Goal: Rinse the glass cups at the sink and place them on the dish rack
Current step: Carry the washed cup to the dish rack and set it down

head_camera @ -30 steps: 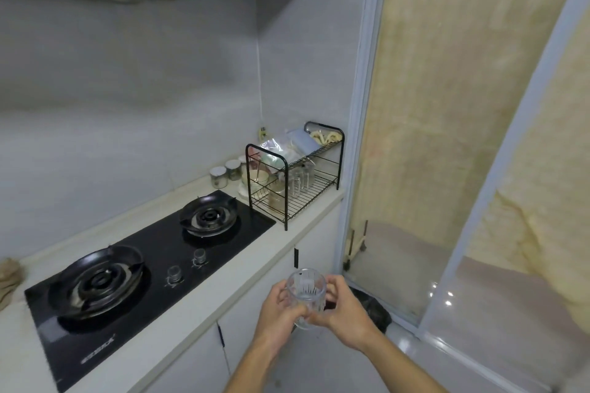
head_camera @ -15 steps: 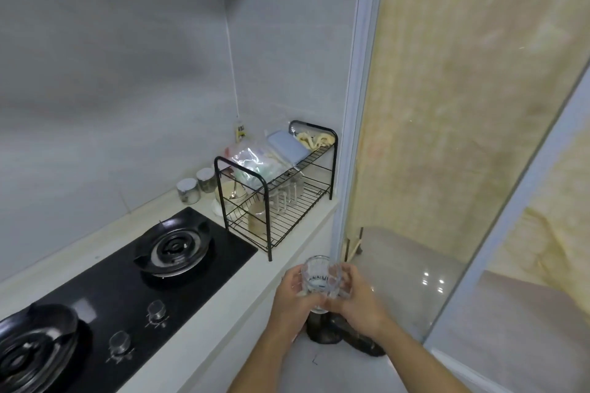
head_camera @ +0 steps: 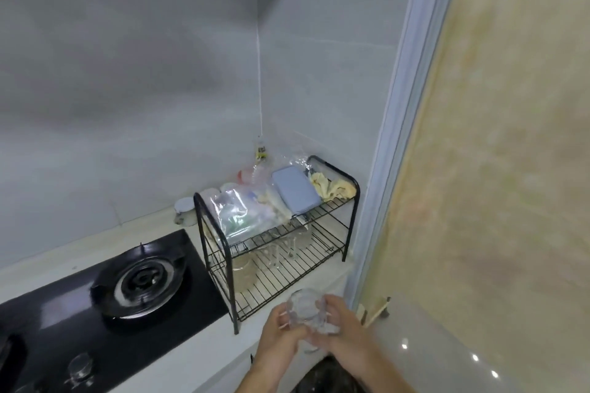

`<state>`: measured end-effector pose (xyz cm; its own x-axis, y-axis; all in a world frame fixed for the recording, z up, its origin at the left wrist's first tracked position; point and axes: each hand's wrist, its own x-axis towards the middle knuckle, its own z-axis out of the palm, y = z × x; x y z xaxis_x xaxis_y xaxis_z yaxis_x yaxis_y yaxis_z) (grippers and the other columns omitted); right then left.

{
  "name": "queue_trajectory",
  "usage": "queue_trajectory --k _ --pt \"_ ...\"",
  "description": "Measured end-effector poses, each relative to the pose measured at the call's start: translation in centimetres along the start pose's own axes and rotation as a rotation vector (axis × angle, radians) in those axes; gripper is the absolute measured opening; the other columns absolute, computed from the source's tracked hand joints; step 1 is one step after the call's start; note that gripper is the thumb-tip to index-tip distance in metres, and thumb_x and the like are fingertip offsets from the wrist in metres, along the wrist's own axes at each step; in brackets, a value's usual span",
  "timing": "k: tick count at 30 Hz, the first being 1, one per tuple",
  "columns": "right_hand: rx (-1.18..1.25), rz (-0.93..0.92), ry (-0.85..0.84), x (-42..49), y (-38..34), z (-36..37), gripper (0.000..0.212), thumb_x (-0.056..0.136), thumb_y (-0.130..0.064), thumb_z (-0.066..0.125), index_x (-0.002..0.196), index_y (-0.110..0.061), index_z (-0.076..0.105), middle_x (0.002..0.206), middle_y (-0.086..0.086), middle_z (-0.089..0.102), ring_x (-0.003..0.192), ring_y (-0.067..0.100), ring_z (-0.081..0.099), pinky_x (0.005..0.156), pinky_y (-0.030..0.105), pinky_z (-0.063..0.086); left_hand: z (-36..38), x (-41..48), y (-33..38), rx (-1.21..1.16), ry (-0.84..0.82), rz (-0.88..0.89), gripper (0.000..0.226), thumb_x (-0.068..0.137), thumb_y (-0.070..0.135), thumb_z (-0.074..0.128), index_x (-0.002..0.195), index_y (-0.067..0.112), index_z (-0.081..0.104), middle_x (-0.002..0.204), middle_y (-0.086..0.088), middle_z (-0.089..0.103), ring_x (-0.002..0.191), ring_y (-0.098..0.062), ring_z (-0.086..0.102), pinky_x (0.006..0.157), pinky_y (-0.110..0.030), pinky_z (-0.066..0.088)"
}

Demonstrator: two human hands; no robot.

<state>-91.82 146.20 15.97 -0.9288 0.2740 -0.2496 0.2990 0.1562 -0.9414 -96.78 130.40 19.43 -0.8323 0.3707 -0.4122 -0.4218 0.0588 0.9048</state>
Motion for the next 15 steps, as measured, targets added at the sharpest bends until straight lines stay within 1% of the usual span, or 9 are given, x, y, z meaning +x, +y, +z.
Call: queue_trajectory --k 1,3,5,7,9,10,11,13,15 --pt "-0.003 0.007 -0.022 1.2 0.1 -0.4 0.073 0.066 -0.025 0.097 0.125 -0.024 0.054 0.119 -0.009 0.073 0.117 0.011 0.067 0.089 0.029 0.059 0.4 0.8 0.1 -0.004 0.021 -0.002 0.063 0.058 0.004 0.075 0.118 0.018 0.062 0.109 -0.004 0.068 0.096 -0.016 0.065 0.070 -0.029 0.049" --pt "-0.016 0.021 -0.067 3.6 0.2 -0.8 0.082 0.056 -0.029 0.097 0.125 -0.021 0.053 0.119 -0.010 0.074 0.120 0.012 0.066 0.092 0.035 0.060 0.8 2.6 0.4 0.005 0.063 0.004 0.069 0.050 0.009 0.071 0.117 0.022 0.061 0.111 -0.005 0.067 0.097 -0.015 0.066 0.070 -0.029 0.048" --pt "-0.016 0.017 -0.104 5.9 0.2 -1.1 0.087 0.051 -0.028 0.096 0.126 -0.021 0.052 0.120 -0.010 0.074 0.122 0.012 0.065 0.090 0.034 0.060 0.9 4.6 0.4 0.010 0.098 0.023 0.070 0.049 0.010 0.071 0.117 0.021 0.060 0.115 -0.007 0.069 0.100 -0.017 0.067 0.078 -0.035 0.055" --pt "-0.028 0.026 -0.123 8.0 -0.2 -1.3 0.083 0.057 -0.018 0.095 0.127 -0.024 0.052 0.123 -0.006 0.073 0.123 0.012 0.064 0.090 0.024 0.056 0.9 6.5 0.4 0.027 0.125 0.051 0.065 0.056 0.010 0.076 0.117 0.022 0.059 0.118 -0.007 0.070 0.106 -0.017 0.067 0.094 -0.042 0.058" --pt "-0.052 0.036 -0.158 9.7 -0.8 -1.6 0.074 0.070 -0.007 0.091 0.128 -0.028 0.050 0.125 -0.007 0.070 0.119 0.005 0.065 0.087 0.014 0.051 0.7 8.3 0.2 0.042 0.128 0.057 0.056 0.074 0.003 0.078 0.121 0.025 0.056 0.120 -0.002 0.068 0.111 -0.016 0.066 0.101 -0.044 0.056" --pt "-0.067 0.040 -0.180 10.3 -1.5 -1.6 0.072 0.076 -0.006 0.089 0.129 -0.030 0.048 0.127 -0.008 0.069 0.115 0.000 0.066 0.087 0.012 0.050 0.5 9.1 0.1 0.041 0.123 0.046 0.054 0.081 0.001 0.074 0.125 0.025 0.054 0.122 -0.001 0.067 0.113 -0.016 0.065 0.103 -0.044 0.055" --pt "-0.084 0.044 -0.199 10.9 -1.9 -1.6 0.069 0.080 -0.009 0.087 0.130 -0.033 0.046 0.129 -0.009 0.067 0.113 -0.002 0.065 0.087 0.012 0.049 0.4 9.9 0.1 0.033 0.117 0.029 0.055 0.086 0.001 0.072 0.131 0.025 0.052 0.125 0.000 0.066 0.115 -0.016 0.064 0.105 -0.045 0.053" --pt "-0.106 0.067 -0.227 12.3 -2.7 -1.4 0.065 0.084 -0.016 0.085 0.130 -0.038 0.044 0.130 -0.009 0.065 0.117 0.001 0.063 0.090 0.018 0.050 0.1 11.4 0.1 0.011 0.121 -0.010 0.057 0.090 0.004 0.069 0.139 0.022 0.047 0.128 -0.001 0.065 0.116 -0.017 0.064 0.105 -0.045 0.053" --pt "-0.168 0.094 -0.265 13.6 -3.5 -0.9 0.068 0.084 -0.025 0.086 0.132 -0.044 0.042 0.128 -0.011 0.066 0.121 0.006 0.061 0.096 0.027 0.047 -0.3 12.3 0.3 -0.047 0.141 -0.056 0.053 0.092 0.007 0.066 0.139 0.022 0.046 0.123 -0.001 0.066 0.111 -0.016 0.065 0.094 -0.039 0.058"
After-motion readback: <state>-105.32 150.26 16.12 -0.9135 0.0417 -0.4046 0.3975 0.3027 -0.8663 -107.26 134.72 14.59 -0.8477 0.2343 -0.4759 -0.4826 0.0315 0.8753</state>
